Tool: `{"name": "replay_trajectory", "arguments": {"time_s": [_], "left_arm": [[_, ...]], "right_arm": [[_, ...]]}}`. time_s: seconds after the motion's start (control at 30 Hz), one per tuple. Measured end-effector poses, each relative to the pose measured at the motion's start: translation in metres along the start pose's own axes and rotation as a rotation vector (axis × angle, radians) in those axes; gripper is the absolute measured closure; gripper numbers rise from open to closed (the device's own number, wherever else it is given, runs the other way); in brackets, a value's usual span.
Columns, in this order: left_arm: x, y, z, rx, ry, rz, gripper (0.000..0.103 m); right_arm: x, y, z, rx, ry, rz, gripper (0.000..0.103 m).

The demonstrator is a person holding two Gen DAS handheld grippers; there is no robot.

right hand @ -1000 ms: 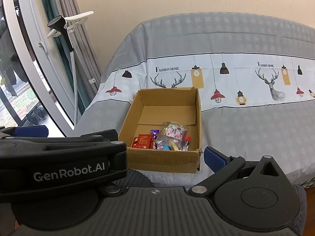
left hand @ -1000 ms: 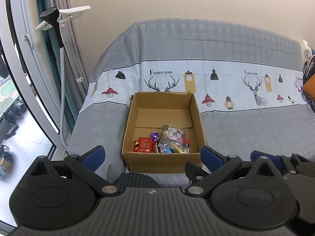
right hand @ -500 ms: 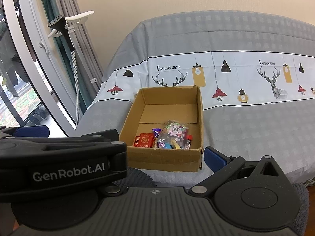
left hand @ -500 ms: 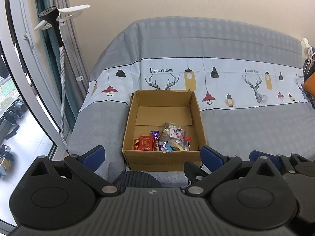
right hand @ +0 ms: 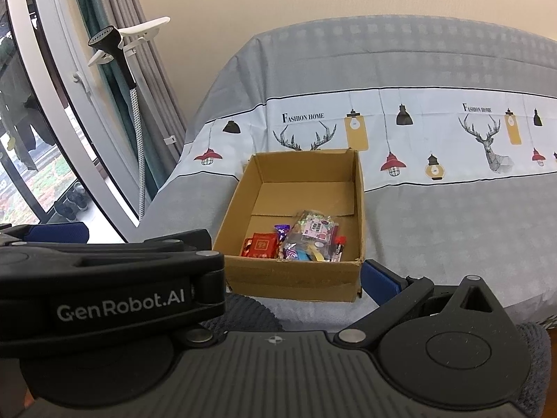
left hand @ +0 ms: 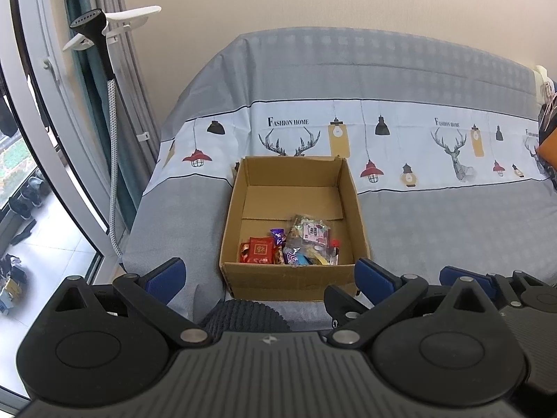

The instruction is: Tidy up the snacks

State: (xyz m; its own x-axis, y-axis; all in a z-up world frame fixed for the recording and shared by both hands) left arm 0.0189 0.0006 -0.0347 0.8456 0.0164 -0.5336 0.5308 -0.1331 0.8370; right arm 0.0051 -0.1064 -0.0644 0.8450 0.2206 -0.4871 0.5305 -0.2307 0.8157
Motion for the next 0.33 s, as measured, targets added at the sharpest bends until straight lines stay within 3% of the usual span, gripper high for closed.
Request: {"name": "replay_trajectory", "arguments": {"time_s": [0.33], "left_arm": [[0.0015, -0.0019, 0.0004, 0.006, 0.0, -0.011, 0.0]], "right_arm": [[0.0021, -0.0013, 0.001, 0.003, 0.012, -0.013, 0.001]]}}
Point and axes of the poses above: each gripper's, at about its wrist camera, not at the fingertips, and x roughly the way its jaws point, z to its right, y to its top, the point moved 5 cm from there along x, roughly the way its jaws point, and after that the axes turned 10 degrees about z, right-handed, at the moved point
